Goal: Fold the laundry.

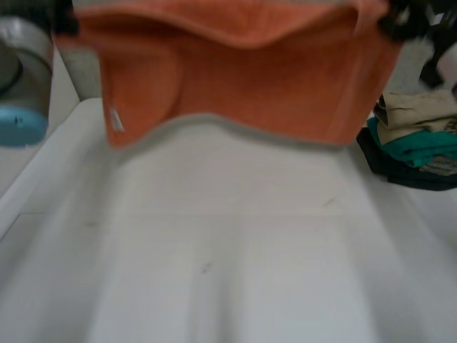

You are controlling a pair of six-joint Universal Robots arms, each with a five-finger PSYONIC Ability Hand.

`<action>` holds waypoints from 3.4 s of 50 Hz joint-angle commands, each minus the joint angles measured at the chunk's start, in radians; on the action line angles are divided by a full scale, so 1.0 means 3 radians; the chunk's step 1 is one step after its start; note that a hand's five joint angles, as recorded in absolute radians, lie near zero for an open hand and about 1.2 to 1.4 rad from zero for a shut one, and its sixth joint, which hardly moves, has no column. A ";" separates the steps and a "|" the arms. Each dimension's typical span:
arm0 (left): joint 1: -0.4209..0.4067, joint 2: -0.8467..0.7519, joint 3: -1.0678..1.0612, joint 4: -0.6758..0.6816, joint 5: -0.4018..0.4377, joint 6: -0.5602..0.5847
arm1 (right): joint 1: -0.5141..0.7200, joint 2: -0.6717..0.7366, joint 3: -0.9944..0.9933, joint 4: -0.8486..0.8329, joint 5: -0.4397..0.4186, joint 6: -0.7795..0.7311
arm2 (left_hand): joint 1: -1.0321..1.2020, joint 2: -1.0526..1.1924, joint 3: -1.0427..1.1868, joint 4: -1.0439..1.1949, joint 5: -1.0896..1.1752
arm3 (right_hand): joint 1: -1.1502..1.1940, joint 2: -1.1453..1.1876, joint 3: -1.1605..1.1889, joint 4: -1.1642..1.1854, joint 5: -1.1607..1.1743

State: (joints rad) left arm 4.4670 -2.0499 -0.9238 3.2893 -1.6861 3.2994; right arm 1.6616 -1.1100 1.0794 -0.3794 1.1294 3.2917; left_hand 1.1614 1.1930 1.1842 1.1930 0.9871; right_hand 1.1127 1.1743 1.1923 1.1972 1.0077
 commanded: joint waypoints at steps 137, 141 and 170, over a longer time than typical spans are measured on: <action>0.0112 0.0227 0.0793 0.0581 0.0011 0.1443 | 0.0388 -0.0232 -0.0699 0.0294 0.1144 -0.2075 | 0.0783 0.0677 0.0707 0.0677 0.0782 | 0.0945 0.0740 0.0680 0.0664 0.0714; 0.0179 0.0099 0.0829 0.0576 0.0057 0.1611 | 0.0383 -0.0232 -0.0653 0.0272 0.1068 -0.2085 | 0.0783 0.0677 0.0707 0.0677 0.0782 | 0.0945 0.0740 0.0680 0.0664 0.0714; 0.0307 0.0093 -0.2304 0.0117 0.0681 0.2408 | 0.0393 0.0449 0.0655 0.2133 0.0781 -0.2832 | 0.0783 0.0677 0.0707 0.0677 0.0782 | 0.0945 0.0740 0.0680 0.0664 0.0714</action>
State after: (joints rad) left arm 4.5466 -2.0574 -1.4715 3.4760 -1.4828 3.8903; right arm 1.8126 -0.9418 1.1753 0.1289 1.3488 2.5187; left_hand 1.1614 1.1967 1.1890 1.1974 0.9871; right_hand 1.1385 1.1760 1.1875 1.1959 1.0290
